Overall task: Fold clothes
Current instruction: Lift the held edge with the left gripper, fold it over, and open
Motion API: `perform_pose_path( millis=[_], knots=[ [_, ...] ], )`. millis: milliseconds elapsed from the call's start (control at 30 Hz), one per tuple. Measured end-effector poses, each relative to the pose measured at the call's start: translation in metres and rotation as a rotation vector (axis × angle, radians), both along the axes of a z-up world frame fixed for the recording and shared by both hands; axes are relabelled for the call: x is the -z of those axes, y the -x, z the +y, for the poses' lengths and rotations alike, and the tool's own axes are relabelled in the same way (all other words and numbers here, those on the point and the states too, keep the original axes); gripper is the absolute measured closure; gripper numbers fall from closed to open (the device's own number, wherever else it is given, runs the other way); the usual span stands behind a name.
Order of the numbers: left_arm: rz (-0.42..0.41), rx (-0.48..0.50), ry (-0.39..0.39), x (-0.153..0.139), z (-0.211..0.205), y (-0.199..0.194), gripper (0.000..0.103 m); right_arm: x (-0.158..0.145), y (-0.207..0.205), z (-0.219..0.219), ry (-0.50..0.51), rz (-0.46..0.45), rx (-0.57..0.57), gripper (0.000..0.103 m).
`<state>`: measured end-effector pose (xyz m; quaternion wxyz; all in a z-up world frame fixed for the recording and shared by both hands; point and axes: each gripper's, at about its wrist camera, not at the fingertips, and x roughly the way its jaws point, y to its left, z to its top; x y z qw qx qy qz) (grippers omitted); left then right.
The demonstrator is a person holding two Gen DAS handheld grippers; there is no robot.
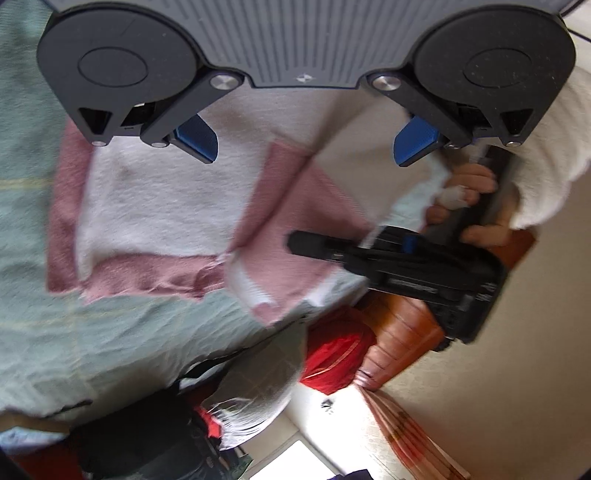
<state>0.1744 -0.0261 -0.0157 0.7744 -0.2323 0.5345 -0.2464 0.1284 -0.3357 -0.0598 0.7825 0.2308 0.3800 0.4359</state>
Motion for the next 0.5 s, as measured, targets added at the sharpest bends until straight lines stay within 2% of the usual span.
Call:
perform_pose_path(
  millis=[100, 200, 400, 500],
  knots=[
    [-0.014, 0.021, 0.015, -0.004, -0.003, 0.003, 0.078, 0.005, -0.004, 0.002, -0.05, 0.045, -0.025, 0.0],
    [-0.029, 0.042, 0.029, -0.008, -0.006, 0.005, 0.068, 0.011, -0.009, 0.008, -0.058, 0.082, -0.031, 0.0],
    [-0.075, 0.078, 0.077, -0.019, -0.008, 0.011, 0.065, 0.018, -0.013, 0.019, -0.046, 0.116, -0.039, 0.0],
    [-0.107, 0.075, 0.072, -0.026, -0.004, 0.011, 0.063, 0.021, -0.015, 0.022, -0.031, 0.135, -0.032, 0.0]
  ],
)
